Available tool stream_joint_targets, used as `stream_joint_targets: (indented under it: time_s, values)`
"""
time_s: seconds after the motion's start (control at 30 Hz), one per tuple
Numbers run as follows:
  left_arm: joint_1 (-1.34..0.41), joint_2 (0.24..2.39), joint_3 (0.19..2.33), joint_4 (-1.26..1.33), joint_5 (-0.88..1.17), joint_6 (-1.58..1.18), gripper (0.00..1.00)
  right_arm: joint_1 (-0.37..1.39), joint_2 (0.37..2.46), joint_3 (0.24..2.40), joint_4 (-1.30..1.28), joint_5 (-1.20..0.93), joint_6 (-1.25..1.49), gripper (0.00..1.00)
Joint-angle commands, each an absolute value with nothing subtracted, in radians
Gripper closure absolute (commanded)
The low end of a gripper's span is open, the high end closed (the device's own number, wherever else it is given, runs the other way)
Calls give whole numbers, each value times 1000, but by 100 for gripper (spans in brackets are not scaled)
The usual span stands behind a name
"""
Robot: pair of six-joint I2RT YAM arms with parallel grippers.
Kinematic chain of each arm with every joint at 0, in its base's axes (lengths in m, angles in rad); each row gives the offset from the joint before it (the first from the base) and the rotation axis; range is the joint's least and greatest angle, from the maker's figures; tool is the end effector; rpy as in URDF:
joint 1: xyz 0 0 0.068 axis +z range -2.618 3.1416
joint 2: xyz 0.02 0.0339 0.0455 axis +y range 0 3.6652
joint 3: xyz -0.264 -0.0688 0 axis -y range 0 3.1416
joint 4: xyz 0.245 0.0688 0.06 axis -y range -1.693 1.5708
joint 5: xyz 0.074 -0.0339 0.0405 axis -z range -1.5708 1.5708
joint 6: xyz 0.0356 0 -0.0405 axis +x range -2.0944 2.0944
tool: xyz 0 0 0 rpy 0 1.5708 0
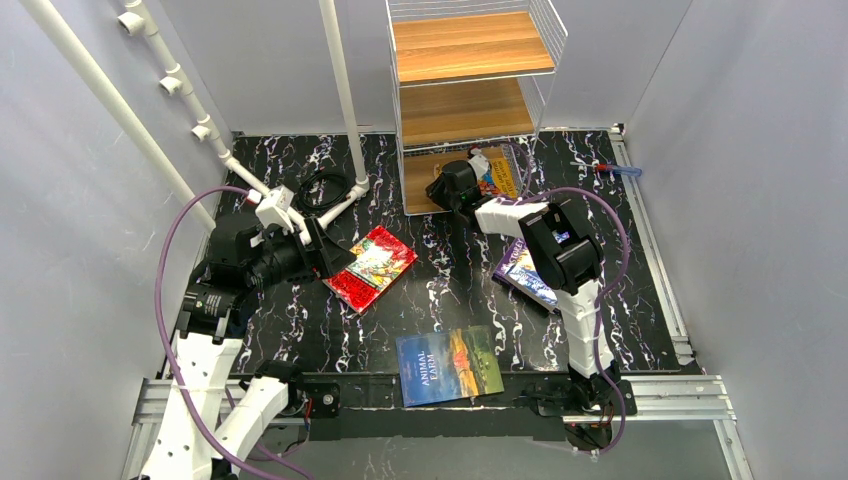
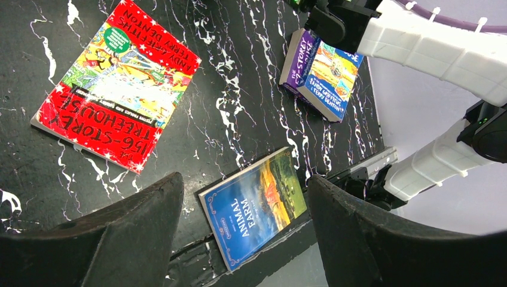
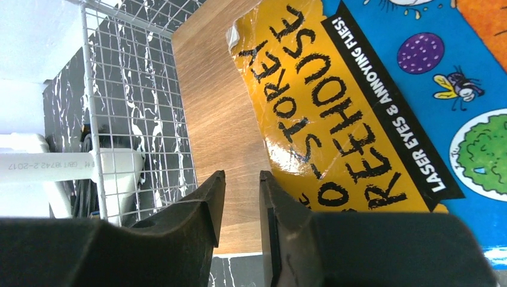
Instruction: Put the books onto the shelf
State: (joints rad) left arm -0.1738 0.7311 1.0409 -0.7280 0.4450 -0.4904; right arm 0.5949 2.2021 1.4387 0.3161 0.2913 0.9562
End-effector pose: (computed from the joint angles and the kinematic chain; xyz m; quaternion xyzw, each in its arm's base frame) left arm 0.1308 -0.0385 0.3785 -0.0102 0.8265 -0.3482 0.4421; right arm 0.4130 0.2671 0.1538 0.2265 0.8098 0.2813 0.4623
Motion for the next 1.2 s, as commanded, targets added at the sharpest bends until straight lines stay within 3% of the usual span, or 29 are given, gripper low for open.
stream_joint_targets:
  time_s: [0.0, 0.53, 0.8, 1.03, 1.17]
  values:
    - [-172, 721, 1072, -747, 452, -481, 26, 584, 2133, 1414, 367, 282, 910, 61]
    - [-172, 711, 1001, -744, 398, -501, 26, 592, 1618, 949, 376, 98, 770, 45]
    - [-172, 820, 915, -912, -64, -644, 27, 672, 1361, 653, 320, 122, 784, 37]
    - [-172, 821, 697, -669, -62, -760, 35, 680, 1260, 576, 284, 132, 782, 35]
    - [-172, 808, 591, -476, -49, -814, 30, 680, 1258, 581, 268, 111, 769, 35]
